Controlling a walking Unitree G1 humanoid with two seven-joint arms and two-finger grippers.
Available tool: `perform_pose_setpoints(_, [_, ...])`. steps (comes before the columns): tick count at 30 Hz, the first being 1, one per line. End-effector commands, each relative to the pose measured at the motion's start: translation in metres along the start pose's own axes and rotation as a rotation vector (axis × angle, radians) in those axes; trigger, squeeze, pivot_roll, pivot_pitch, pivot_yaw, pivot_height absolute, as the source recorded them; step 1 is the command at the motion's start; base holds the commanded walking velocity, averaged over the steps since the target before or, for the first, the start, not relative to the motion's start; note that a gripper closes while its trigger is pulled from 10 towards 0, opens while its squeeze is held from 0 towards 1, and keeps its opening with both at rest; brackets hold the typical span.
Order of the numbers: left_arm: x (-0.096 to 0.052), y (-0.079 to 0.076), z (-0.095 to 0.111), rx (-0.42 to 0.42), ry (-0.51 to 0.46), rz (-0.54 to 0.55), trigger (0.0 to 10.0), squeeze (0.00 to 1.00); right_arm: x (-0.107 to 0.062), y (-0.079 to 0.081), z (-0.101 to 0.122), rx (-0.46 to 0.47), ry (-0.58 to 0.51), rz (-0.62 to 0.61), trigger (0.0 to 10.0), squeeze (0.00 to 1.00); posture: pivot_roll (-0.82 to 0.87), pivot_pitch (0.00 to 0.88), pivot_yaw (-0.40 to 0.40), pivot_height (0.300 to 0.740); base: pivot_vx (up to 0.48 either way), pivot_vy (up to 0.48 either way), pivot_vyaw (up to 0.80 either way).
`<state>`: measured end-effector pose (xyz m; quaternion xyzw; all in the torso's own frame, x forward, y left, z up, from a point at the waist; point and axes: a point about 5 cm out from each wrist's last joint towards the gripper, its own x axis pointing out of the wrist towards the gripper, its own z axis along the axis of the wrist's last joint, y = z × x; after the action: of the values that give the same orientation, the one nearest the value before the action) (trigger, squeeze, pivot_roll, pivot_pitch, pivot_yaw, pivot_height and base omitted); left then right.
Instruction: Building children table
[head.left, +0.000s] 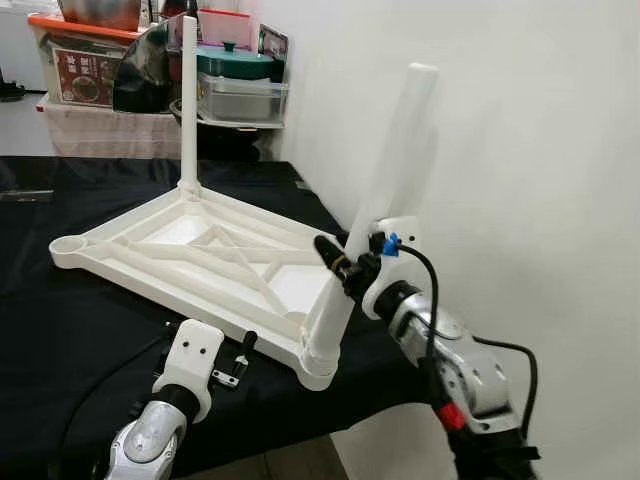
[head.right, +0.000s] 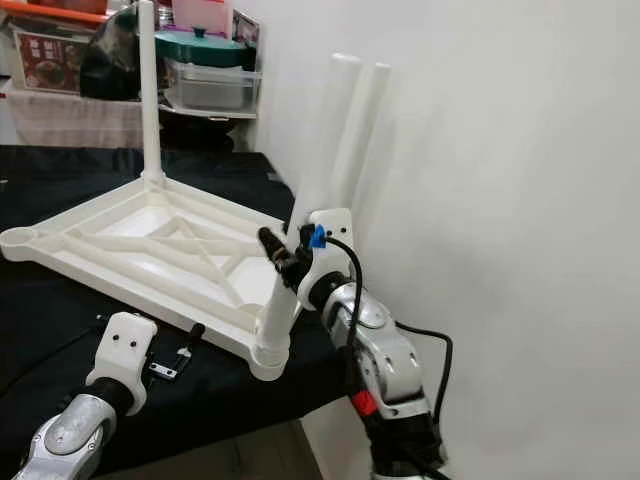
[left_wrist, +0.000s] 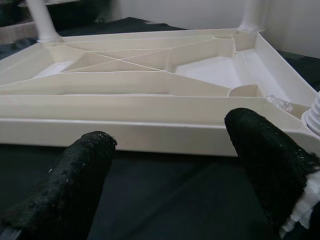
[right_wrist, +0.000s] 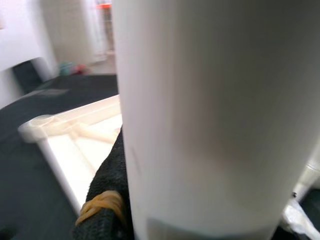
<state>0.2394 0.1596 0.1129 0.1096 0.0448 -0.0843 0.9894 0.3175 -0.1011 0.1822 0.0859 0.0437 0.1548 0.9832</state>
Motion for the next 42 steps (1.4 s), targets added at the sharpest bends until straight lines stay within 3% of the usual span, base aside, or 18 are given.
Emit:
perform_pose_setpoints(1, [0.002,-0.002,-0.003,-0.017,0.015,-0.005,10.0,0.00,-0.016,-0.051,-0.070,-0.051,0.334,-0.322,10.0,0.00,0.13,0.000,-0.165,0.740,0.000,0.000,0.00])
perform_pose_setpoints(5, [0.002,-0.002,-0.004,-0.019,0.015,-0.003,10.0,0.00,-0.021,-0.057,-0.068,-0.021,0.326,-0.484,10.0,0.00,0.13,0.000,-0.163,0.740,0.000,0.000,0.00])
perform_pose_setpoints(9, [0.002,-0.001,-0.004,-0.019,0.015,-0.003,10.0,0.00,-0.022,-0.059,-0.064,-0.031,0.312,-0.529,10.0,0.00,0.13,0.000,-0.161,0.740,0.000,0.000,0.00])
perform_pose_setpoints(18, [0.003,-0.002,-0.004,-0.023,0.014,-0.002,10.0,0.00,-0.019,-0.054,-0.062,-0.069,0.299,-0.542,10.0,0.00,0.13,0.000,-0.162,0.740,0.000,0.000,0.00])
perform_pose_setpoints(30, [0.004,-0.001,-0.005,-0.027,0.017,-0.002,10.0,0.00,-0.022,-0.062,-0.064,0.040,0.279,-0.614,10.0,0.00,0.13,0.000,-0.157,0.740,0.000,0.000,0.00])
perform_pose_setpoints(42, [0.004,-0.001,-0.005,-0.027,0.019,-0.004,10.0,0.00,-0.023,-0.061,-0.068,0.024,0.295,-0.607,10.0,0.00,0.13,0.000,-0.159,0.740,0.000,0.000,0.00])
